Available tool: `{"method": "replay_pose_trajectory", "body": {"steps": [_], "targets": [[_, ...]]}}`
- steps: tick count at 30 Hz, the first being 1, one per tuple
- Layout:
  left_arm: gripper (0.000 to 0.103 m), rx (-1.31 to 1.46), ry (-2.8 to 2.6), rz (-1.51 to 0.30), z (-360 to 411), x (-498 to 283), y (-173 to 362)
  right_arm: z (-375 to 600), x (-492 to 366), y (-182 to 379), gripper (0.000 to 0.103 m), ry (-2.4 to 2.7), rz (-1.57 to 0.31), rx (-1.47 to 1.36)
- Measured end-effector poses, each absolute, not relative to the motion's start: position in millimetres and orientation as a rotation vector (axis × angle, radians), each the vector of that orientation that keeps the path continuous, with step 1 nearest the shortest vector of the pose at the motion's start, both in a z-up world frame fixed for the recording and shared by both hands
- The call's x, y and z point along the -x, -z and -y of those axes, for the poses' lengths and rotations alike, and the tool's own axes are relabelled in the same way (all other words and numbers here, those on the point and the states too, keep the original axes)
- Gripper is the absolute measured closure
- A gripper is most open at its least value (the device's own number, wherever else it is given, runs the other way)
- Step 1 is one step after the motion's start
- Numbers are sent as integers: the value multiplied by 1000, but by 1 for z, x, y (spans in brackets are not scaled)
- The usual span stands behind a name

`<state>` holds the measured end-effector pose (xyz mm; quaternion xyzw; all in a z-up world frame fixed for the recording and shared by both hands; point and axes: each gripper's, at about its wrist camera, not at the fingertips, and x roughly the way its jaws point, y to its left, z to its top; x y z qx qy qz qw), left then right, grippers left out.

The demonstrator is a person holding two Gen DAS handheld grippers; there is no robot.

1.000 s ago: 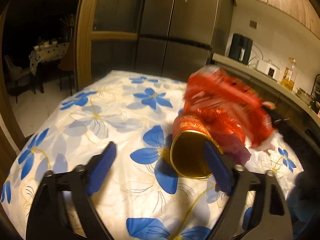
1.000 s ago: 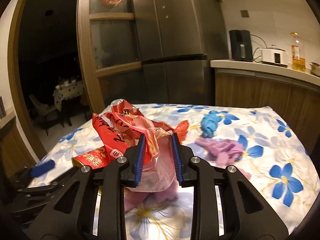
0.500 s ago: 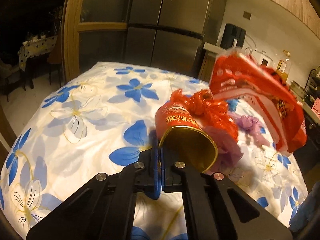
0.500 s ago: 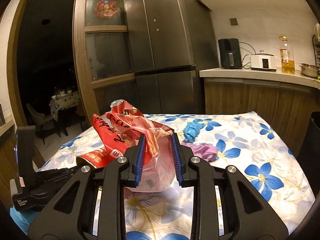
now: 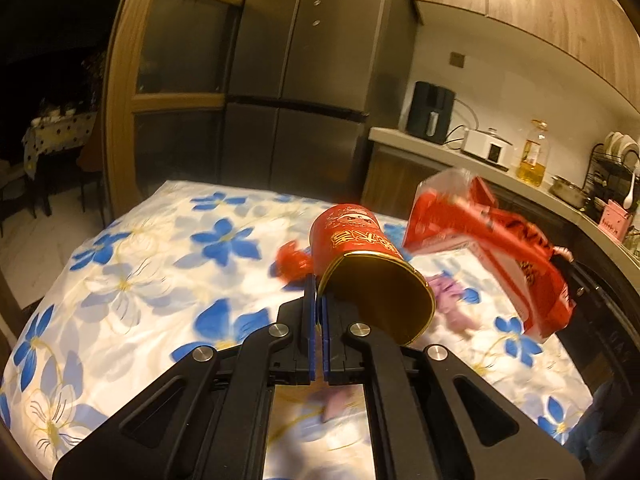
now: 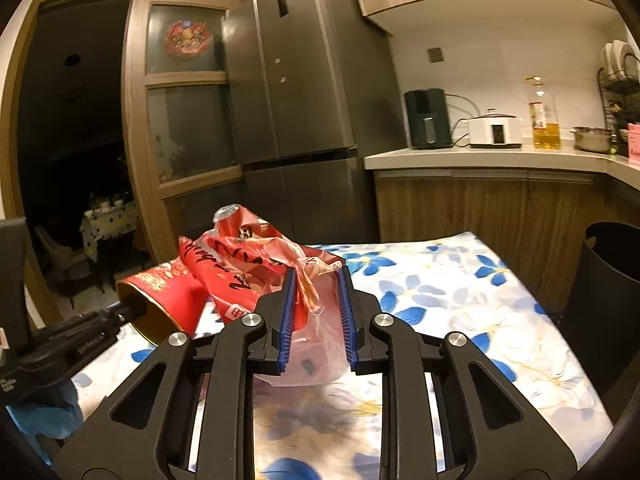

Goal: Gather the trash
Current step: 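Carry the red can and red bag with both tools over the black bin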

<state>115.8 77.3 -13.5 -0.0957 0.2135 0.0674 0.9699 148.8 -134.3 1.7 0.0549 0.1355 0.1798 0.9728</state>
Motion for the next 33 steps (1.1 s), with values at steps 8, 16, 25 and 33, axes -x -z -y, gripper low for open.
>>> {"method": "replay_pose_trajectory", "body": {"steps": [8,16,25,33], "targets": [[101,159,-66,-418,-32,-132,4,182,-149,-3,88,-288,-257,-152],[101,123,14,-405,16,-149,-4,234,-147,-7,88,-196,-230,-180],[101,70,143,-380,91,-172,-12,302,-143,-12,88,-64,-203,-207],[101,55,258,-348,155,-187,-23,367,-143,-17,89,81,-182,-223]]}}
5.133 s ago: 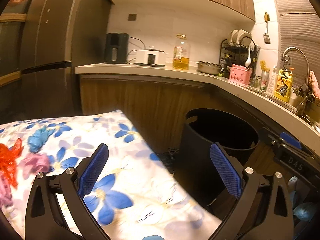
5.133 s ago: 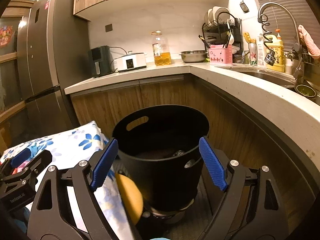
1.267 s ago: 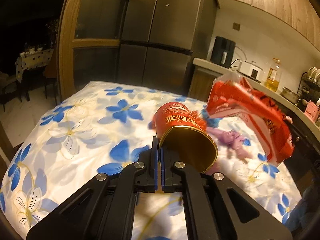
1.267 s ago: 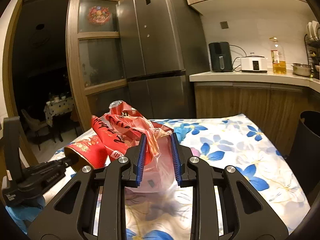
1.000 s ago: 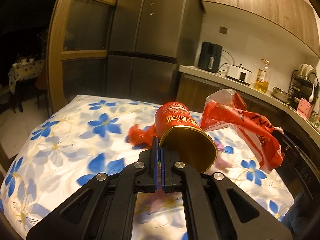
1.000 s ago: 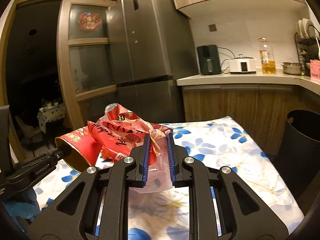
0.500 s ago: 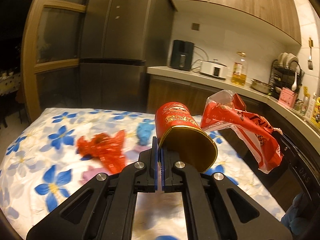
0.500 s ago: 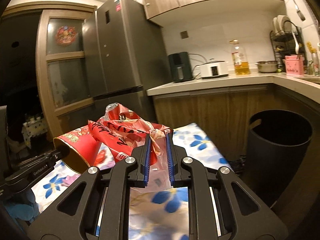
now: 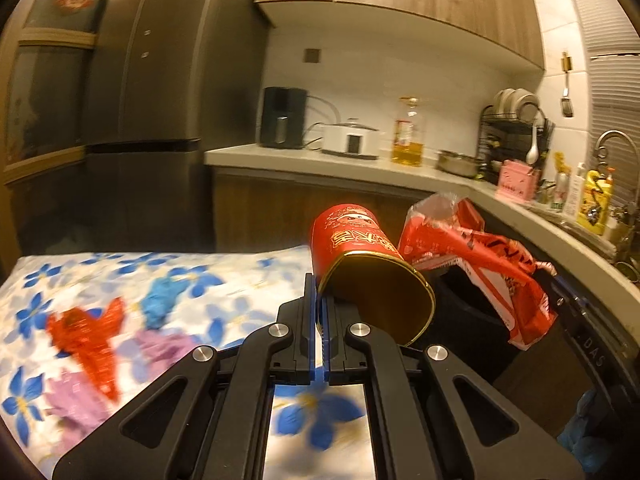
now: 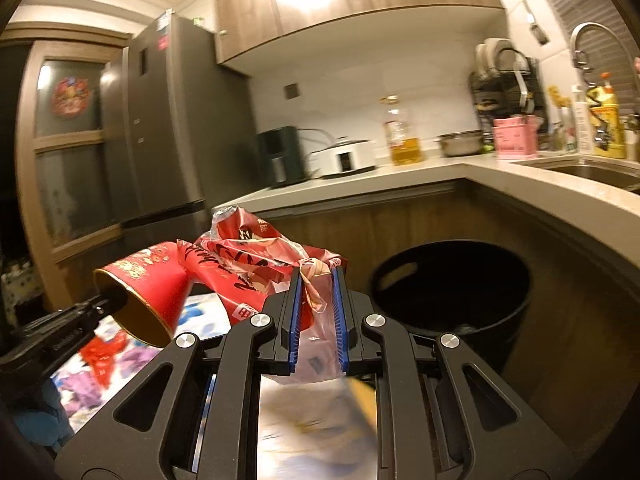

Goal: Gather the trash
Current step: 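Carry the red can and red bag with both tools over the black bin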

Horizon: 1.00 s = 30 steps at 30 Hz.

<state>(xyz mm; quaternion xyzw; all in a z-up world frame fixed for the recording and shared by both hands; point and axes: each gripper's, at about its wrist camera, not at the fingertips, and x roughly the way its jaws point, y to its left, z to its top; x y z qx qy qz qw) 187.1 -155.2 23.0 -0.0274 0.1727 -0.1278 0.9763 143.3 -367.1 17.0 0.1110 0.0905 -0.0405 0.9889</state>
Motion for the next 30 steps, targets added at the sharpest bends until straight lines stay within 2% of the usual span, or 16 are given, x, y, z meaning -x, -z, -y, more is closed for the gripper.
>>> {"method": "replay_pose_trajectory", "body": {"steps": [9,16,30], "targets": [[101,30,370,-295,234,-209,-35,437,-151,-19,89,265,-152,-235],[101,-7,429,-283,285,-228,-22,468,-164,-8,88,341,-164,-258],[101,-12,508,-388,323,-263,9,502,-192,14,82,369,-252,-272]]}}
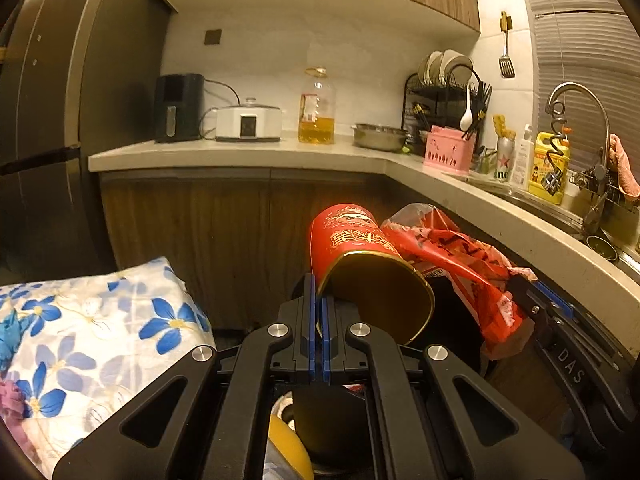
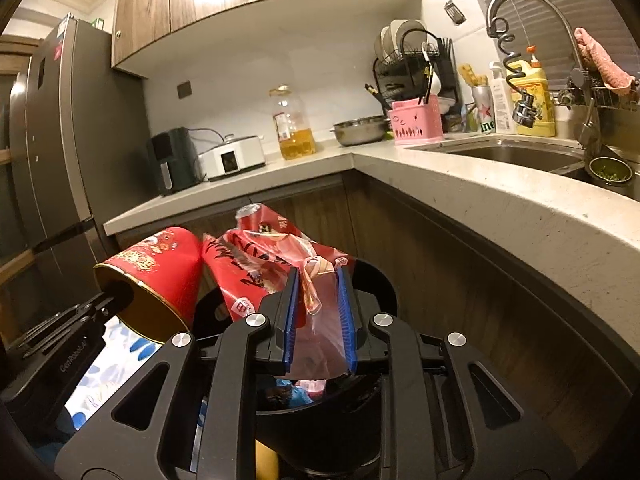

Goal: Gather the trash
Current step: 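Carry the red can and red bag with both tools over the black bin, then open both tools to drop the can and red bag into the bin, then move both tools back to the remaining bags and gloves on the table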

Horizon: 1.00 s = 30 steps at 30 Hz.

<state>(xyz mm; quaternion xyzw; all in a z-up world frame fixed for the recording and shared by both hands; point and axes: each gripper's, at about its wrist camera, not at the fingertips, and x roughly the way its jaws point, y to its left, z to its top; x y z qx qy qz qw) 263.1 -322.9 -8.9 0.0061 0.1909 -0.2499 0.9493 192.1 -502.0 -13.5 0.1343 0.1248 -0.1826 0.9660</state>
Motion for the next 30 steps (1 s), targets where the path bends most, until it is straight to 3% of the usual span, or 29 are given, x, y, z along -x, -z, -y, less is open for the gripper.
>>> {"method": "replay_pose_trajectory", "body": {"steps": [7,9,13,22,30], "targets": [[99,-36,532,-427,332,-269,23,507,-197,24,62,369,-280,-285],[93,-43,534,-432,333,-269,26,508,-197,25,61,375,-285,-286],[70,-29,527,-438,330,-271,28,510,-195,25,56,384,-284,-287],[36,-13,490,-427,314,-260,26,503,-184,27,44,393,-303,-281],[20,-43,427,-405,291,-237,24,486,-172,21,31,398,-310,-238]]}}
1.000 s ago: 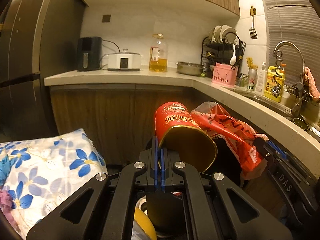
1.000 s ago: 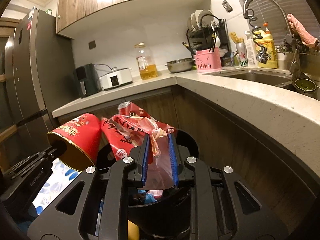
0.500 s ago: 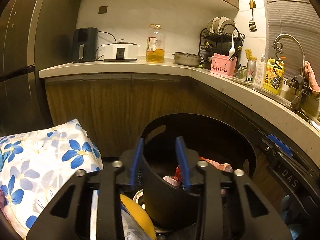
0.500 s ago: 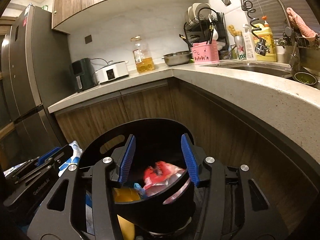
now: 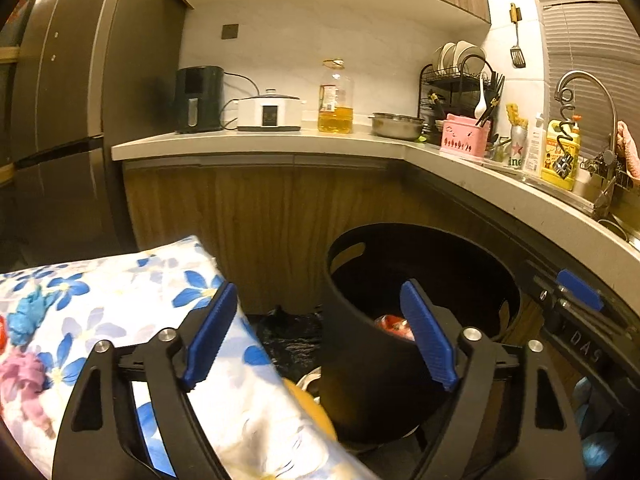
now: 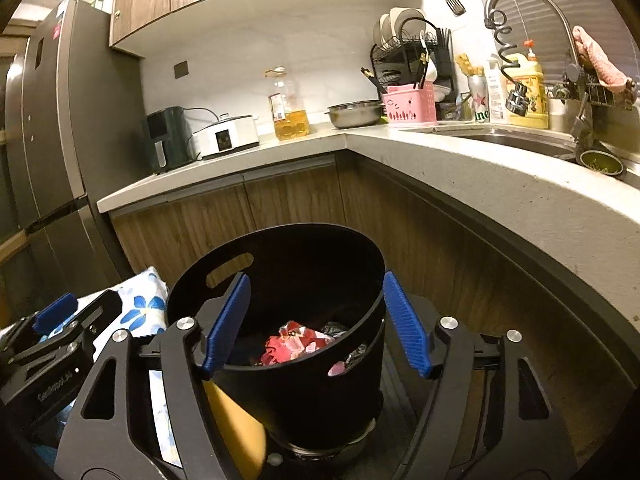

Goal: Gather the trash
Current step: 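Move both tools back to the remaining bags and gloves on the table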

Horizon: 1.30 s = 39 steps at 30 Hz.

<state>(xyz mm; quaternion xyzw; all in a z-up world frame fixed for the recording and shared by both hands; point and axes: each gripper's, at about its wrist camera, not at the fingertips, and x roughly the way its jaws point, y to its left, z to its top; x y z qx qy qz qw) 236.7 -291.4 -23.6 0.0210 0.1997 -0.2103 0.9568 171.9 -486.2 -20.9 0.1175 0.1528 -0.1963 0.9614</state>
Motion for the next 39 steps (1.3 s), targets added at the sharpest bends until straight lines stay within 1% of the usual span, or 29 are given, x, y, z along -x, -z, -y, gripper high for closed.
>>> {"method": "replay_pose_trajectory", "body": {"steps": [2,6,11,15,18,39], "targets": [[17,-40,412,-402,282,-231,22,481,-168,17,30,409,-308,-224],[15,-38,371,-409,265,-222,19,470,-158,12,24,416,-302,-220],[14,-42,304,-422,240,-210,19,450,-146,6,21,401,-297,-201],[13,-12,275,-429,218,-199,19,433,-138,3,20,390,-300,-183],[10,0,252,-420,203,-188,17,420,-132,2,20,369,-306,-177],[9,47,136,-365,110,-127,6,316,-104,-3,19,238,-321,-126]]}}
